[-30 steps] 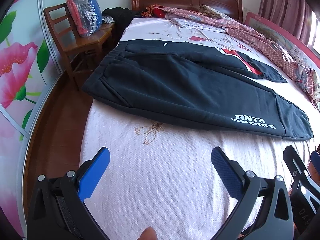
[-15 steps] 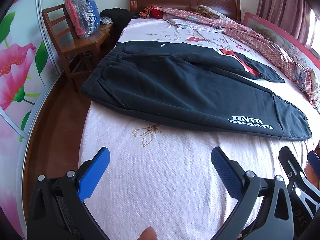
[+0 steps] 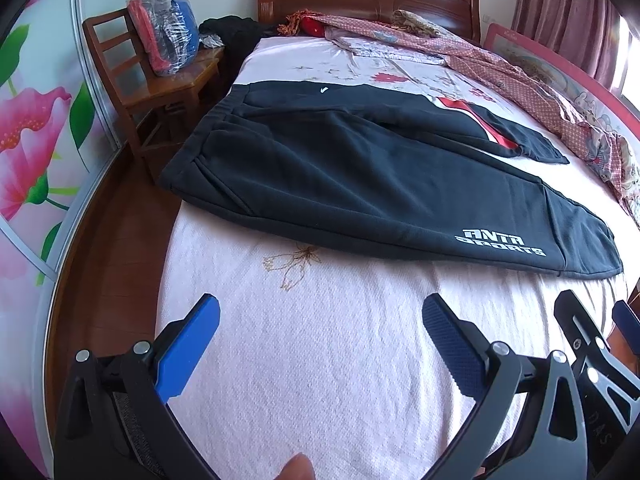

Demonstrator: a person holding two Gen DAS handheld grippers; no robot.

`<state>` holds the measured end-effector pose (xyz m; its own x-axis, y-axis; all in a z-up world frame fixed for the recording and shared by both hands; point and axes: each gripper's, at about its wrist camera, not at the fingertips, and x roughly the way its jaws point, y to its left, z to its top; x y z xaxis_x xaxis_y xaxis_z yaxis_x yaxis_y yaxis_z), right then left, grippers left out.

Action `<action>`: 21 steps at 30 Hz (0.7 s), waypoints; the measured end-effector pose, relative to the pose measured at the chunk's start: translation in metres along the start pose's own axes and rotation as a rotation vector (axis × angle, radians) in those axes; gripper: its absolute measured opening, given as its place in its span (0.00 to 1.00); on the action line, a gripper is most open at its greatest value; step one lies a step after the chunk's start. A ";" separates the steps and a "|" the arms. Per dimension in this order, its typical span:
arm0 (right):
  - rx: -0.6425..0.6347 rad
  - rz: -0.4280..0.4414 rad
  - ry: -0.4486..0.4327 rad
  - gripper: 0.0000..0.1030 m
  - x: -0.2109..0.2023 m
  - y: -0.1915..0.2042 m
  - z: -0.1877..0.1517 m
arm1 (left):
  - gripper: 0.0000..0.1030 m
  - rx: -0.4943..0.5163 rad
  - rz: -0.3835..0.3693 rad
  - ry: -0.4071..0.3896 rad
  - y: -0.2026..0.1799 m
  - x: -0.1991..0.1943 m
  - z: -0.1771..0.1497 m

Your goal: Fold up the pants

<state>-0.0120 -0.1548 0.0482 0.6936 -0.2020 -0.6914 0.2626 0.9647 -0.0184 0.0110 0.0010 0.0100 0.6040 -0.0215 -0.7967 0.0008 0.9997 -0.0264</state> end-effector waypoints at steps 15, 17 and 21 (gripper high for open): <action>0.002 0.000 0.002 0.97 0.002 -0.002 -0.002 | 0.98 -0.008 -0.001 0.011 0.002 0.003 -0.002; 0.002 0.001 0.002 0.97 0.002 -0.001 -0.002 | 0.98 -0.009 0.000 0.012 0.002 0.003 -0.002; 0.005 0.000 0.005 0.97 0.003 -0.001 -0.002 | 0.98 -0.007 0.006 0.012 0.002 0.004 -0.002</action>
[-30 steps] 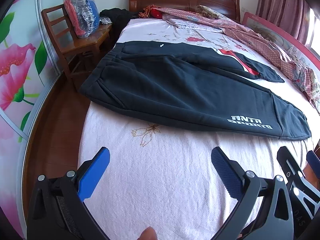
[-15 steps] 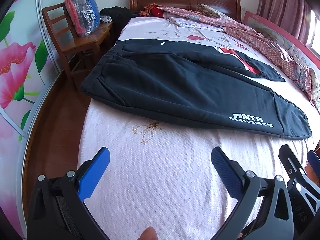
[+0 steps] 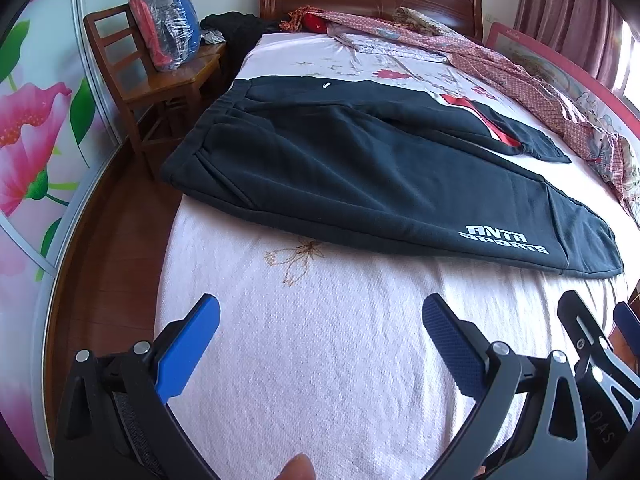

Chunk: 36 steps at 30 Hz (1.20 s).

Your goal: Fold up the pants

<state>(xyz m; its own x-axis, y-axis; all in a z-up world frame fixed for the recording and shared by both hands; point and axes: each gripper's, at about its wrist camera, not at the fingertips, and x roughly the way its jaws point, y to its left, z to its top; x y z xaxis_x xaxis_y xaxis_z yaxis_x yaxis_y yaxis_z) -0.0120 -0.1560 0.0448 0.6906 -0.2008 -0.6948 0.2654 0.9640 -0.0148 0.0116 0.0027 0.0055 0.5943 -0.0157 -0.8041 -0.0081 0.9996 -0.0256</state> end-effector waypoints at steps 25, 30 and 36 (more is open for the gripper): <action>-0.052 -0.009 0.099 0.97 0.040 0.013 0.005 | 0.98 -0.659 -0.907 0.150 0.164 0.108 0.069; -0.062 0.000 0.096 0.97 0.041 0.018 0.011 | 0.98 -0.830 -0.901 0.208 0.174 0.139 0.055; -0.062 0.010 0.101 0.97 0.043 0.021 0.014 | 0.98 -0.908 -0.810 0.232 0.162 0.154 0.035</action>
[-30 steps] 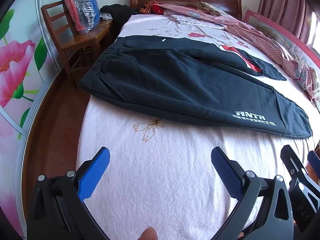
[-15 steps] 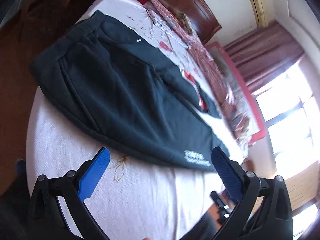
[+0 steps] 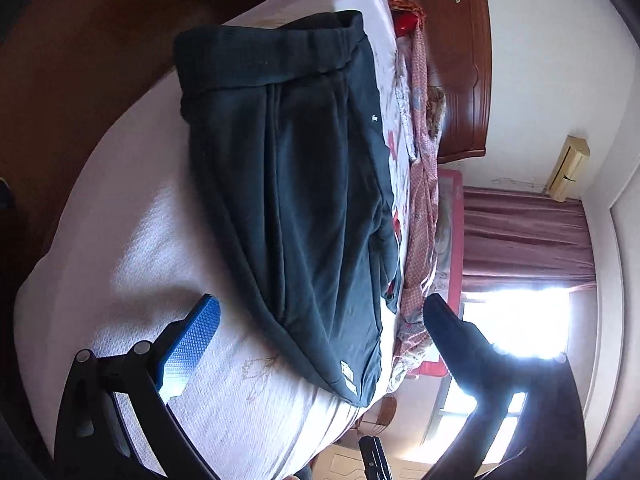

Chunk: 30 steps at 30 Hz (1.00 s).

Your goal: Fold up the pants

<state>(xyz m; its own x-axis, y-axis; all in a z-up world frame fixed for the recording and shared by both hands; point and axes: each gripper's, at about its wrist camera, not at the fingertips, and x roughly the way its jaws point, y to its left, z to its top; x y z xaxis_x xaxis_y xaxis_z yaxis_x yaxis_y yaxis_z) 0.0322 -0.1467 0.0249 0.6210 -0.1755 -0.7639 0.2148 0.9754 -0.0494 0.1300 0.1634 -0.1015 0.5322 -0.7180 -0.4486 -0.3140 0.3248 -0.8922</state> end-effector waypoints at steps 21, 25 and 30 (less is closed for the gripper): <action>0.206 0.163 0.117 0.97 0.012 -0.050 0.003 | 0.48 -0.047 0.069 -0.108 -0.029 0.019 0.044; 0.449 0.349 0.177 0.97 0.028 -0.104 0.002 | 0.09 0.021 0.147 -0.057 -0.033 0.030 0.050; 0.919 0.570 0.191 0.97 0.061 -0.180 -0.018 | 0.08 0.055 0.061 -0.056 -0.057 0.011 0.051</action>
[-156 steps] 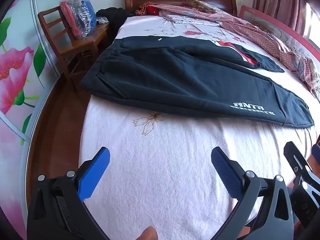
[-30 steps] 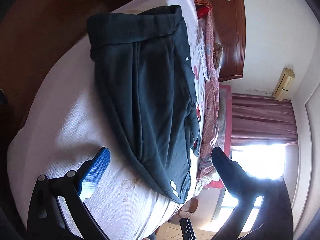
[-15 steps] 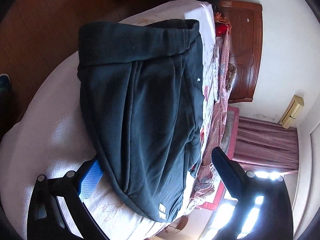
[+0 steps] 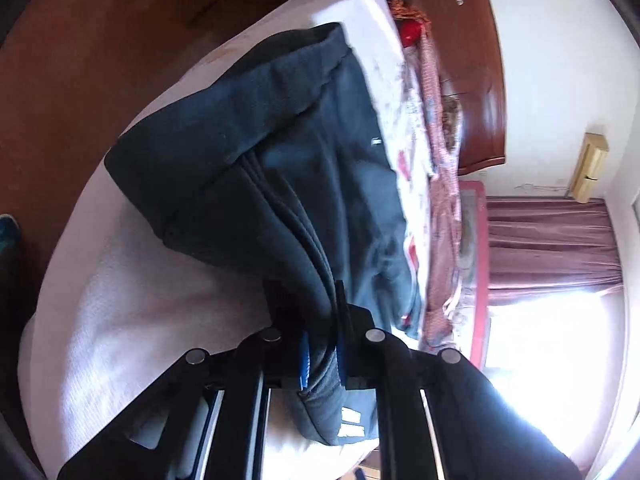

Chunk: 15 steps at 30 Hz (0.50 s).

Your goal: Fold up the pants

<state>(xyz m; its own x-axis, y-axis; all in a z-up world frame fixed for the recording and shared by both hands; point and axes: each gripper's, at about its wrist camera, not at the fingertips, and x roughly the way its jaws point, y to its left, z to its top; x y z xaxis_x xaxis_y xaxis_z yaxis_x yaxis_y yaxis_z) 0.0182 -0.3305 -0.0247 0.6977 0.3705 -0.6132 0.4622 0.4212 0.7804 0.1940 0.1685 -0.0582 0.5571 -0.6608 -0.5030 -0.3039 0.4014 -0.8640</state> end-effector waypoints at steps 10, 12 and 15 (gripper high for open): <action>0.312 0.250 -0.070 0.94 0.010 -0.057 0.030 | 0.08 0.001 -0.094 0.008 -0.026 -0.017 -0.001; 0.315 0.265 -0.073 0.94 0.014 -0.053 0.033 | 0.08 0.002 -0.094 0.005 -0.027 -0.019 -0.002; 0.297 0.237 -0.081 0.85 0.020 -0.047 0.040 | 0.08 -0.003 -0.107 0.010 -0.026 -0.018 -0.005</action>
<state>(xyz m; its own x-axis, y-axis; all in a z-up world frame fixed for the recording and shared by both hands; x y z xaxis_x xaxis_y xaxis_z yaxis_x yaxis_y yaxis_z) 0.0325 -0.3755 -0.0688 0.8397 0.3569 -0.4092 0.4130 0.0695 0.9081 0.1880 0.1670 -0.0265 0.5790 -0.7062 -0.4075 -0.2454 0.3257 -0.9131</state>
